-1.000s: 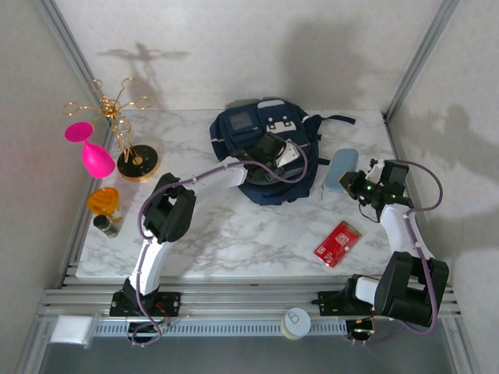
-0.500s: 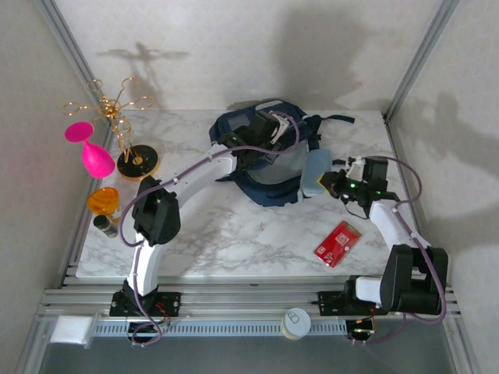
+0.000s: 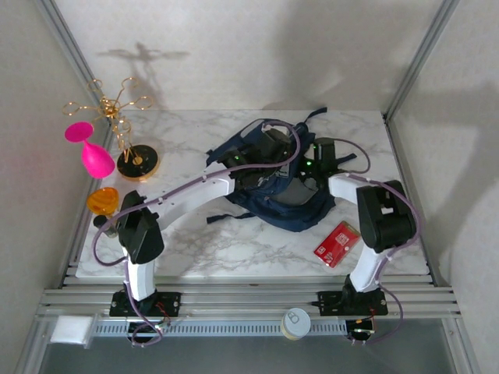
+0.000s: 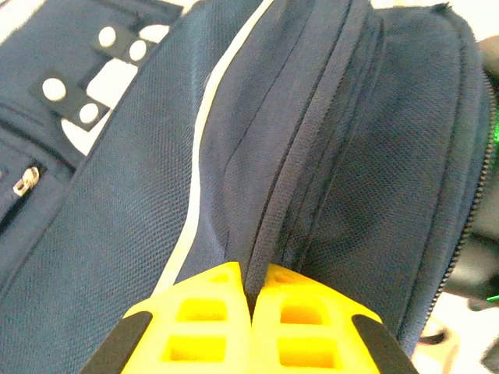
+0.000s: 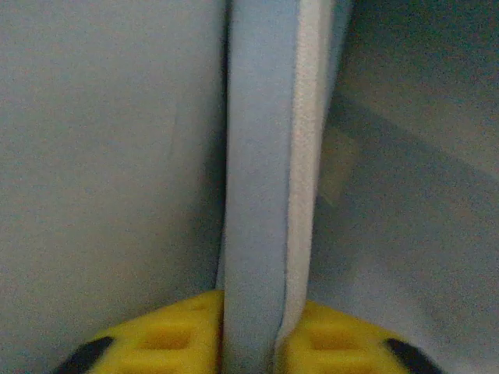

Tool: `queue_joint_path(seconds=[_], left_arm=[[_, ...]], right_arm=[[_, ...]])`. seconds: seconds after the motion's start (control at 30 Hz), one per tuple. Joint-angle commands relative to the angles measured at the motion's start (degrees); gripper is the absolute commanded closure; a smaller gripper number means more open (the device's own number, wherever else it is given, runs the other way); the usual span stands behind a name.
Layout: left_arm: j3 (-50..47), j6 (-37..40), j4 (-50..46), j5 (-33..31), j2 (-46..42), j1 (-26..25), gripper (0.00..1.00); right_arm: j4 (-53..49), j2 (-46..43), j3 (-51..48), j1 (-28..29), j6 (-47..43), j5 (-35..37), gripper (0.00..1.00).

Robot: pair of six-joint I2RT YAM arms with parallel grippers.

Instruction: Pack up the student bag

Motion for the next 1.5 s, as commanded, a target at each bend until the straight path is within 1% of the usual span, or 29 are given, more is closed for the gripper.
queue_joint_path(seconds=[0.0, 0.03, 0.07, 0.13, 0.2, 0.23, 0.3, 0.37, 0.43, 0.5, 0.53, 0.57, 0.67, 0.73, 0.8, 0.9, 0.93, 1.0, 1.07, 1.1, 1.17, 1.23, 1.3, 1.4, 1.47], left_arm=[[2.09, -5.17, 9.89, -6.31, -5.12, 1.71, 1.0], [2.6, -5.84, 9.13, -4.03, -4.63, 2.96, 1.0], [2.25, -6.18, 9.65, -2.24, -4.65, 3.48, 1.0], [-0.75, -5.93, 12.74, -1.66, -5.62, 3.63, 1.0], [-2.34, -5.98, 13.43, -1.37, -6.14, 3.75, 1.0], [-2.86, -5.58, 13.5, -1.11, -6.18, 3.72, 1.0], [-3.7, -5.59, 13.46, -0.95, -6.58, 3.74, 1.0], [-4.98, -5.85, 14.62, 0.41, -7.32, 3.75, 1.0], [-6.33, -5.83, 15.9, 1.04, -7.88, 3.78, 1.0], [-7.24, -5.76, 16.22, 0.92, -7.93, 3.79, 1.0], [-8.03, -5.84, 16.79, 1.73, -8.01, 3.98, 1.0], [-8.68, -6.01, 17.15, 2.44, -8.07, 4.06, 1.0], [-9.87, -6.9, 17.5, 2.29, -8.31, 4.19, 1.0], [-11.3, -6.9, 18.77, 2.18, -8.82, 4.25, 1.0], [-11.98, -6.88, 19.12, 1.69, -8.98, 4.41, 1.0], [-12.73, -6.91, 18.91, 2.87, -8.37, 4.69, 1.0], [-13.35, -6.96, 19.29, 3.26, -8.23, 4.7, 0.96], [-15.11, -7.22, 20.74, 3.88, -7.96, 4.69, 0.91], [-16.59, -7.51, 22.0, 5.69, -7.11, 4.77, 0.83], [-17.01, -7.59, 22.42, 7.45, -6.52, 4.78, 0.77], [-18.08, -7.15, 23.6, 13.36, -6.13, 4.86, 0.65], [-21.7, -6.8, 27.13, 21.21, -8.58, 4.79, 0.55], [-27.22, -6.94, 31.07, 24.34, -13.37, 4.87, 0.47], [-34.9, -7.16, 32.78, 21.8, -20.55, 5.72, 0.39], [-38.42, -7.94, 31.08, 18.31, -23.5, 7.36, 0.35]], right_arm=[[14.94, -0.61, -4.39, 1.24, 4.89, 4.34, 0.56], [15.9, -1.61, -6.06, 1.14, 4.71, 3.76, 0.48], [13.91, -2.12, -6.01, 0.8, 3.48, 2.67, 0.44], [6.79, -4.08, -5.48, -0.21, -0.41, 1.76, 0.41], [4.59, -7.47, -8.24, -1.38, -2.16, 3.25, 0.4], [4.26, -9.38, -9.75, -2.02, -2.52, 4.58, 0.41], [2.99, -11.07, -10.45, -2.57, -3.69, 6.99, 0.49], [-0.05, -9.11, -7.41, -2.42, -5.57, 6.47, 0.59], [0.29, -5.42, -4.97, -2.0, -4.63, 5.04, 0.75], [4.93, -3.04, -5.09, -1.0, -2.56, 5.81, 0.83], [5.58, -1.76, -3.98, -0.3, -2.56, 6.8, 0.86], [4.52, -0.44, -2.21, 0.4, -2.81, 7.72, 0.88], [3.56, 3.71, 2.58, 2.43, -2.78, 7.48, 0.91], [6.61, 5.15, 2.67, 2.74, -0.38, 4.72, 0.93], [8.7, 2.79, 0.38, 2.54, -0.02, 4.83, 0.93], [4.81, -5.54, -4.95, 0.66, -2.96, 7.79, 0.87], [3.15, -8.81, -7.31, -0.55, -3.77, 8.57, 0.85], [-0.69, -14.82, -10.82, -3.36, -5.89, 8.76, 0.79], [-8.47, -20.06, -11.62, -6.38, -10.1, 9.83, 0.76], [-13.22, -22.48, -11.62, -8.01, -12.94, 11.37, 0.75], [-20.84, -27.7, -11.86, -10.18, -16.91, 14.1, 0.71], [-27.48, -32.98, -12.1, -11.37, -19.8, 16.68, 0.68], [-32.45, -37.01, -12.13, -11.31, -22.31, 18.3, 0.65], [-38.91, -40.14, -11.43, -10.17, -24.94, 18.44, 0.57], [-42.62, -40.42, -10.07, -7.37, -26.61, 18.62, 0.54]])
